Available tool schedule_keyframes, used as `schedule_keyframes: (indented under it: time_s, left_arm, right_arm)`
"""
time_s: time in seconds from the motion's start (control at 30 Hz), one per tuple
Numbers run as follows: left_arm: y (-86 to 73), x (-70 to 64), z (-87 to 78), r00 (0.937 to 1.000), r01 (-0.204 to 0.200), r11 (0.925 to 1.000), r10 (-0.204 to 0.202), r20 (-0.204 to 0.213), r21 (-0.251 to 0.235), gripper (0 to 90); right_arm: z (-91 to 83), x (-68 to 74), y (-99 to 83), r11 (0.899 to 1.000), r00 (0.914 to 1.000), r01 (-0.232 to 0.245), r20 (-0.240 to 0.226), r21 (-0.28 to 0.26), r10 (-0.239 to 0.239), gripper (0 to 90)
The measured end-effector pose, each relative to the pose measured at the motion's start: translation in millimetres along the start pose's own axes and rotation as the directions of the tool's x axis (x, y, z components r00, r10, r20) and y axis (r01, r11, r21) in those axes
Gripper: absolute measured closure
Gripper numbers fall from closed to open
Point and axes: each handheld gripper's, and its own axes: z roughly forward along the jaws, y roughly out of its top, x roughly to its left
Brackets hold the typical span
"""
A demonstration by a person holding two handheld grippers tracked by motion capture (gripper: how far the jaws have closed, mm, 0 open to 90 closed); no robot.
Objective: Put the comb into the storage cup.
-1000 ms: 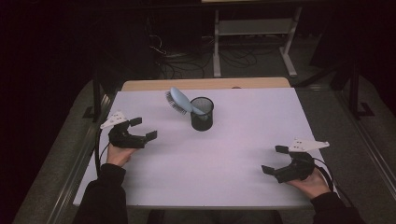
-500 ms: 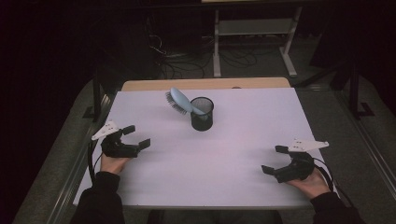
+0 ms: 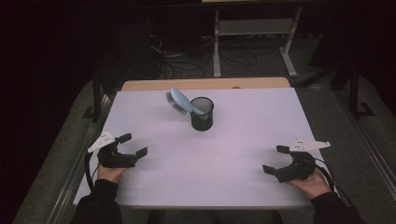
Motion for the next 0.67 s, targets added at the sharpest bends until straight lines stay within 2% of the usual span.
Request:
schedule_keyframes:
  time_s: [0.13,0.33,0.67]
  left_arm:
    - [-4.8,-2.4,-5.0,0.9998,-0.01,0.9999,0.011,-0.017,0.006,0.0]
    - [-13.0,-4.6,-15.5,0.999,-0.014,0.9997,0.013,-0.042,-0.018,0.0]
    - [-17.5,-3.3,-18.5,0.9996,0.003,0.9995,-0.004,-0.029,-0.03,0.0]
  right_arm:
    - [0.0,-1.2,-0.3,1.0,1.0,-0.004,0.002,-0.001,0.004,0.0]
    - [-0.8,-2.6,-0.4,1.0,0.9998,-0.016,0.014,-0.015,0.017,0.0]
    - [-1.1,-5.4,-0.4,0.999,0.9983,-0.043,0.037,-0.033,0.045,0.0]
